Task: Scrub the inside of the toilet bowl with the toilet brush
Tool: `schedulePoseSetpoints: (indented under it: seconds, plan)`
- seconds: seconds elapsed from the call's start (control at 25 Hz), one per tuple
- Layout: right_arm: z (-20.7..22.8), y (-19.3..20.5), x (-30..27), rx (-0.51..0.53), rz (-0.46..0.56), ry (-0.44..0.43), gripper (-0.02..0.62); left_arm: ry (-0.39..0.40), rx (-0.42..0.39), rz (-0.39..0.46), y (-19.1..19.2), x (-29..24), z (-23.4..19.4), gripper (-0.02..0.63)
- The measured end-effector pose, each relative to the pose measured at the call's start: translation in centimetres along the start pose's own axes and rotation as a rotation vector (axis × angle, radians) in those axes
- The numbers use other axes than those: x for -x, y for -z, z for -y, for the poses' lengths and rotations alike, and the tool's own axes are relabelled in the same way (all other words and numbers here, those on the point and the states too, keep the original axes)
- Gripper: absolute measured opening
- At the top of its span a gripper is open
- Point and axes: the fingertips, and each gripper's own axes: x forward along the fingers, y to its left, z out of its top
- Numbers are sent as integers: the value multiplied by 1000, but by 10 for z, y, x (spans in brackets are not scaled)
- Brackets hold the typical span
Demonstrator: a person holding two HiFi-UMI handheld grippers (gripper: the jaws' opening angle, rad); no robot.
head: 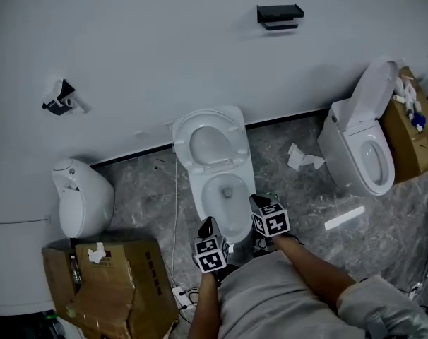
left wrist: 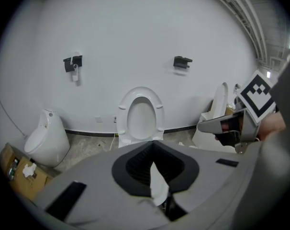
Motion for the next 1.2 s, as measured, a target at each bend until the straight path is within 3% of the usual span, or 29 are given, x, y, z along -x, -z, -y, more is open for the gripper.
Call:
schedulePoseSetpoints:
  seconds: [0.16, 0.4, 0.52, 0.72, 0.92, 1.2]
  plan:
    - [17, 7, -1, -30, -20, 9, 0, 5, -20, 2, -8, -6, 3, 31]
    - [48, 13, 6, -186, 8, 87, 0, 43, -24, -46, -7, -22, 10, 29]
    - [50, 17, 7, -243, 13, 116, 0, 98, -85, -76, -5, -29, 13, 29]
    - [51, 14, 20, -371, 62, 87, 0, 187, -162, -122, -2, -51, 18, 29]
    - [64, 50, 44, -476, 61, 212, 0, 281, -304, -106, -17, -65, 37, 31]
    - [61, 95, 69, -571, 58, 336, 0, 465, -403, -116, -18, -85, 72, 29]
